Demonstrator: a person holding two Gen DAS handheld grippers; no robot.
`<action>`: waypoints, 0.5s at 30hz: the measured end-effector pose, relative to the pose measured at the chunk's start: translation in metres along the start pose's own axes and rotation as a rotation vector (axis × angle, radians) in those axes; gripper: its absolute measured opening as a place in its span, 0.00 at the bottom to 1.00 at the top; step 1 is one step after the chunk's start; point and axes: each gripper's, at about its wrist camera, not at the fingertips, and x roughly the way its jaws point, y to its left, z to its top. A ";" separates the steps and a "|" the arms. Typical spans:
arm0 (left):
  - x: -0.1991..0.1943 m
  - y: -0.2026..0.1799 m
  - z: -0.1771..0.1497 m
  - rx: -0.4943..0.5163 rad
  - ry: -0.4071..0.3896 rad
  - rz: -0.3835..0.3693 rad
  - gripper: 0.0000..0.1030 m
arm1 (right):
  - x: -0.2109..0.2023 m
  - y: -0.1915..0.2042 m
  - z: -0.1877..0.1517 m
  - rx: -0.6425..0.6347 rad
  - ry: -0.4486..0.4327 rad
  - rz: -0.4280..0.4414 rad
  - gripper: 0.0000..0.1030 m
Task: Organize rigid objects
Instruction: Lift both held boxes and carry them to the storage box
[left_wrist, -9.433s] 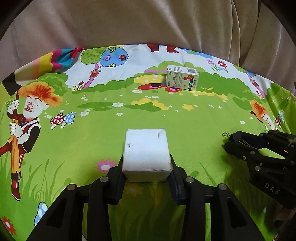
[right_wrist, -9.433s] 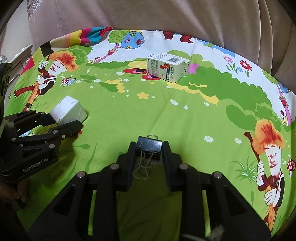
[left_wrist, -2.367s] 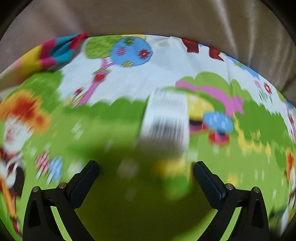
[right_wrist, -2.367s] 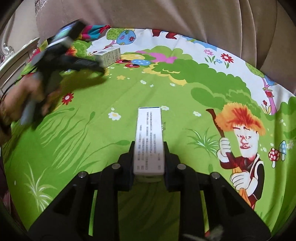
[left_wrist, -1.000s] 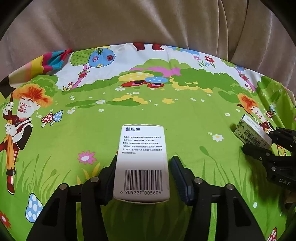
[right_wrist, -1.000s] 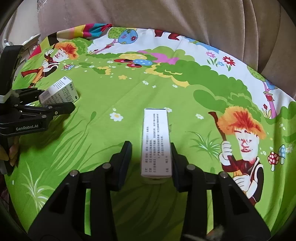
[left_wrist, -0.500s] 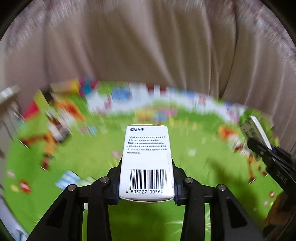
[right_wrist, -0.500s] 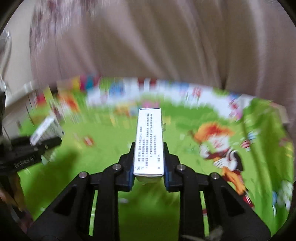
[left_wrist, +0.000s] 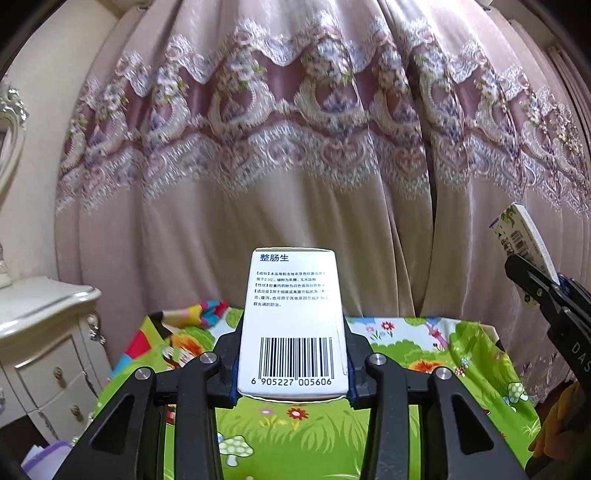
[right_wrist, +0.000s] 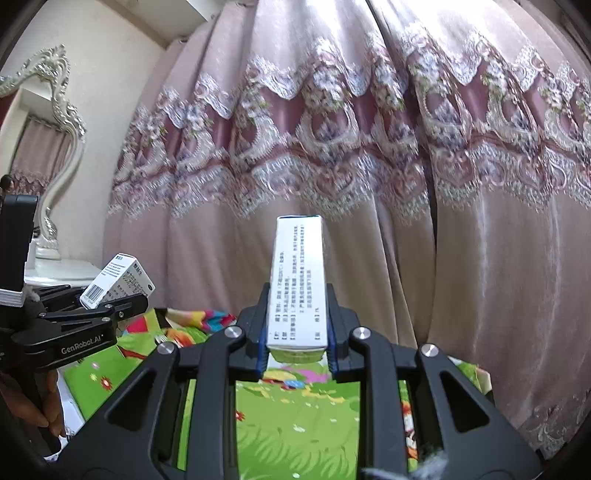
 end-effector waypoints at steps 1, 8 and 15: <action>-0.005 0.004 0.003 -0.001 -0.012 0.008 0.40 | -0.002 0.003 0.002 -0.001 -0.010 0.006 0.27; -0.039 0.025 0.007 0.003 -0.054 0.061 0.40 | -0.011 0.026 0.017 -0.018 -0.036 0.092 0.27; -0.074 0.066 -0.007 -0.020 -0.042 0.153 0.40 | -0.020 0.070 0.023 -0.058 -0.042 0.230 0.27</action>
